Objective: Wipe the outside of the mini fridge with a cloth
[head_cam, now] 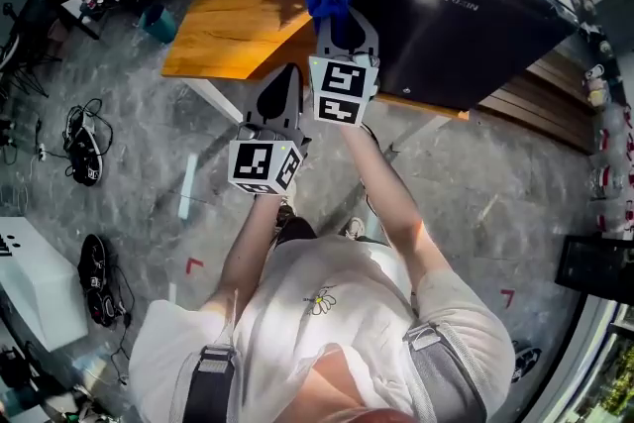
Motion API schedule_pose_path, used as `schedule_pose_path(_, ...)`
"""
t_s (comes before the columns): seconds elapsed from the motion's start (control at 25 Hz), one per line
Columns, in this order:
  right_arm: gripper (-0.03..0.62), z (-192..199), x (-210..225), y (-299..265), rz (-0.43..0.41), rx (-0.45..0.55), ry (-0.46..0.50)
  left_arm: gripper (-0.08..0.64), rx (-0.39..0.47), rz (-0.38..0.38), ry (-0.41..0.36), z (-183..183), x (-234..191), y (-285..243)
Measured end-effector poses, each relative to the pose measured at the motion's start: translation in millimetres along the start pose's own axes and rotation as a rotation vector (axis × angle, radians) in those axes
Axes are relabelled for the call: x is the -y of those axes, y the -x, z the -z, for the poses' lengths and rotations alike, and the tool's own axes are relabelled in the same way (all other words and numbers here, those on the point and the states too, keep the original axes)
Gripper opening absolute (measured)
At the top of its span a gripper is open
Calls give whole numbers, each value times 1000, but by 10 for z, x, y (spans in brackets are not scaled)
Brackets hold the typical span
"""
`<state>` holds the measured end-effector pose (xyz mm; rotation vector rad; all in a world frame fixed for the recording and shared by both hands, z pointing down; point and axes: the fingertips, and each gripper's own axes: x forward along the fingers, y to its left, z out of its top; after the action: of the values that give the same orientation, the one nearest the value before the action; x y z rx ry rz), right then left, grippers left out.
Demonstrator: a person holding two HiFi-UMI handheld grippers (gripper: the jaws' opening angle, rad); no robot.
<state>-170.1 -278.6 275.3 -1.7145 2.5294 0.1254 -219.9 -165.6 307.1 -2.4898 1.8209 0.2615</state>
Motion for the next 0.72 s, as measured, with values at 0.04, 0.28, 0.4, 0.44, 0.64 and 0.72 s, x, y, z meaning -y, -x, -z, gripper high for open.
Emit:
schedule_pose_path(0.04,61,7,21,4,-1,0,4,5,2,-3,0,9,27,0)
schedule_pose_path(0.28,61,43,272,179,24,-1,17,5,8,-10,-2,33,182,24)
schedule_pose_path(0.4,61,29,524,331,53,5,21,5,11,-4,5,61,300,-5)
schedule_pose_path(0.44,61,23,616,382,65,11,21,5,10,3,8,80,349,-18)
schedule_pose_path(0.64,61,41,1150,676,132,8,49,5,-6,42,26,191,632,-90)
schedule_pose_path(0.72,61,61,1406,799,164,-3,68,5,-13,59,31,224,760,-138)
